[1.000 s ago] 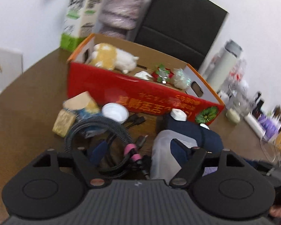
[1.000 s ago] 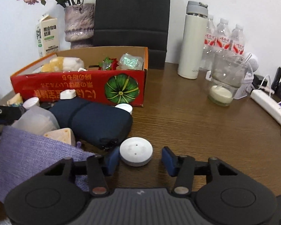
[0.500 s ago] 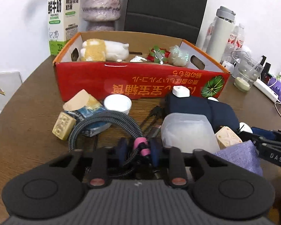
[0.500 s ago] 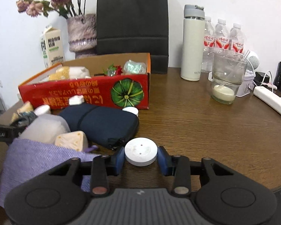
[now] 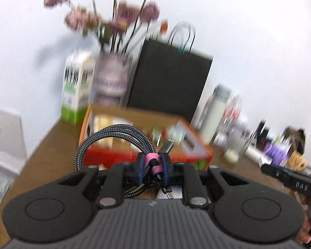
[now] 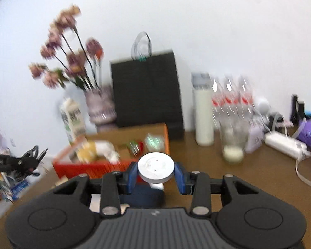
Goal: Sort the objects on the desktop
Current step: 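Place the braided cable with the left gripper while the right gripper places the white puck in the box, then grasp the white plastic box with the left gripper while the right gripper grasps the purple pouch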
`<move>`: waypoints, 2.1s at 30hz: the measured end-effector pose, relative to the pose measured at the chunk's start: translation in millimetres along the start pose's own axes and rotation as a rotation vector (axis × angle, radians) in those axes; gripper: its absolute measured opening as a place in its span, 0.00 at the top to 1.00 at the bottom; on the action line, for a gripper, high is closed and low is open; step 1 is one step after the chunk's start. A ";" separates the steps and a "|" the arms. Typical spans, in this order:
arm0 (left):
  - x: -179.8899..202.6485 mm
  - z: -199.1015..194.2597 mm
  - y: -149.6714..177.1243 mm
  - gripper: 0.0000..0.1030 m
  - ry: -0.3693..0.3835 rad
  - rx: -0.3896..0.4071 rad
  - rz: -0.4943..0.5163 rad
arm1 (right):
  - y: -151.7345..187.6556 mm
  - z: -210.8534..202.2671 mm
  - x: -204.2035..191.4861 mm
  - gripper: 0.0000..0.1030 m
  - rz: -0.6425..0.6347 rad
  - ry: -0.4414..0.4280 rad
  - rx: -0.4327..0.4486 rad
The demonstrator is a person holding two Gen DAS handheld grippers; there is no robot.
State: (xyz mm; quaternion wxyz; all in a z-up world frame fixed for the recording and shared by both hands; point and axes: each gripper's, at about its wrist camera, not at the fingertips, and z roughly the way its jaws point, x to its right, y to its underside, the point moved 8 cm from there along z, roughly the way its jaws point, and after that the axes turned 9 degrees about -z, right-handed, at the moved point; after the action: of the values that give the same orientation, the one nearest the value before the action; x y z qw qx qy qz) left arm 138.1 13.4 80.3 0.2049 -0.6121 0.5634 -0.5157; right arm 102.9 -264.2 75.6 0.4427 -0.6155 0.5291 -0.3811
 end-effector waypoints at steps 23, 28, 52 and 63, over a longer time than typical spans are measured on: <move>-1.4 221.9 -86.3 0.82 -0.090 -0.269 0.076 | -73.0 258.7 -22.9 0.64 -0.149 -0.055 -0.361; -29.8 279.1 -21.6 0.82 -0.138 -0.411 0.097 | -4.3 296.2 -42.8 0.64 -0.188 -0.114 -0.513; -12.5 164.1 -32.1 0.14 -0.167 -0.323 0.079 | -37.5 180.9 -13.0 0.38 -0.068 -0.045 -0.298; -29.3 45.4 61.2 0.04 -0.204 -0.226 -0.051 | 53.2 68.4 -15.7 0.28 0.065 -0.022 -0.296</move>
State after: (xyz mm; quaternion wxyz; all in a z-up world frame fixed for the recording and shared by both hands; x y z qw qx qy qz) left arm 152.9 7.6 0.3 0.1777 -0.6946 0.5784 -0.3892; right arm 148.0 -241.5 3.4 0.3650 -0.6606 0.5943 -0.2776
